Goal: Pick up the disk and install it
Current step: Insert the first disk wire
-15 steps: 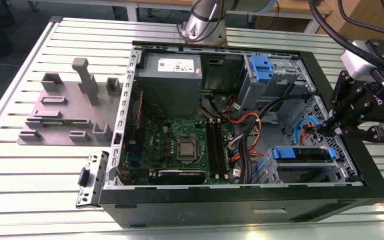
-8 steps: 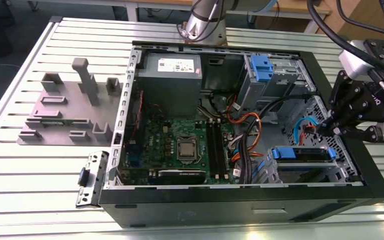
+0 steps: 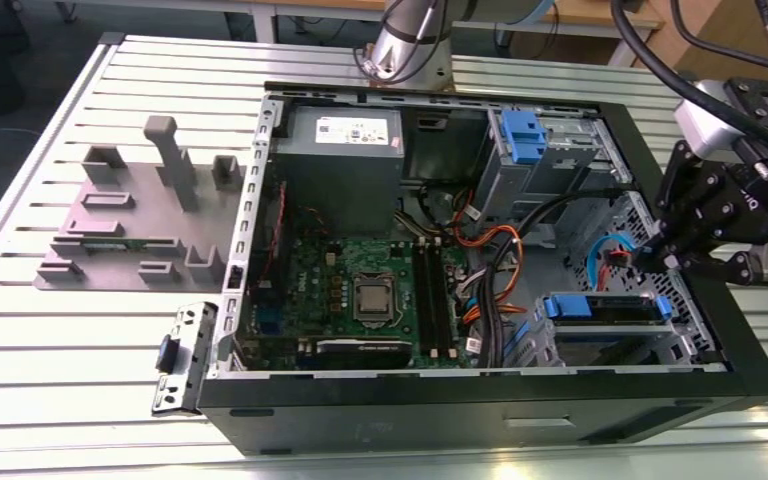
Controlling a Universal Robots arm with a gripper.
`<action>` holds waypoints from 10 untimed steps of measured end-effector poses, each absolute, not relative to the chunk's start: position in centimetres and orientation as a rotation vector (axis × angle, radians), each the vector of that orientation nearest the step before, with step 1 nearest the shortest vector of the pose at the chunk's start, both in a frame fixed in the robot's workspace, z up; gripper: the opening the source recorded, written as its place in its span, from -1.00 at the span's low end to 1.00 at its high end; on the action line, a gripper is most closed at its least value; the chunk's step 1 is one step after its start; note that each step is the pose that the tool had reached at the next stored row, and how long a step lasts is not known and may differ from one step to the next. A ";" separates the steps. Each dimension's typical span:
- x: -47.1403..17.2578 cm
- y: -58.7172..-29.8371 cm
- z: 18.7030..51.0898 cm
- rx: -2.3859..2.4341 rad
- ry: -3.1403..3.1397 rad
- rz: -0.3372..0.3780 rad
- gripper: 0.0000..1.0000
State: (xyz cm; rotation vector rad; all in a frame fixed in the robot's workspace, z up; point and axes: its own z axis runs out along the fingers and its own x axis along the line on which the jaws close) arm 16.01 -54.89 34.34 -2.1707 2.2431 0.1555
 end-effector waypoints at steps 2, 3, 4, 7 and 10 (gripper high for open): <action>16.0 -54.9 34.3 -2.171 2.243 0.155 -0.62; 15.9 -54.9 34.3 -2.171 2.243 0.155 -0.62; 15.9 -54.9 34.3 -2.171 2.243 0.156 -0.62; 15.8 -54.9 34.3 -2.171 2.243 0.156 -0.62; 15.7 -54.9 34.3 -2.171 2.243 0.156 -0.62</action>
